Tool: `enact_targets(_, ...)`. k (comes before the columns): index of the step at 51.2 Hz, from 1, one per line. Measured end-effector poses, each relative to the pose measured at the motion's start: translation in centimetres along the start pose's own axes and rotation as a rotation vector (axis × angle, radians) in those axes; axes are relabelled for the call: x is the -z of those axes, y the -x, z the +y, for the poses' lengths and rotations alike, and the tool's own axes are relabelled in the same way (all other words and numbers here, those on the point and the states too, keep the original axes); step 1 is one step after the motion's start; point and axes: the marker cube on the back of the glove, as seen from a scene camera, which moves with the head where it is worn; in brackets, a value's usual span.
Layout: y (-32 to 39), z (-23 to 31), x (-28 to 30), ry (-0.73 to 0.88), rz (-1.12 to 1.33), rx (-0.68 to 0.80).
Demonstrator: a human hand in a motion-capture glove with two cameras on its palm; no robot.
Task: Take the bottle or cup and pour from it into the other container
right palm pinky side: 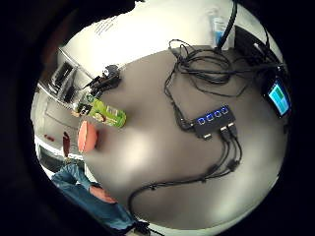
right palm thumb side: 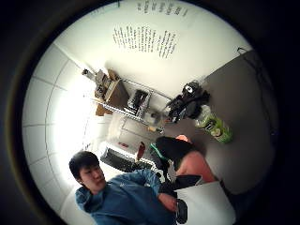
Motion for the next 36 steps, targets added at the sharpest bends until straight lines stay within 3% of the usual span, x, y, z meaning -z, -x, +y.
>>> enact_targets(11, -0.9, -0.1, -1.9, -0.037, -0.059, -0.012)
enact_targets(36, -1.7, -0.2, -10.3, 0.063, -0.190, -0.029)
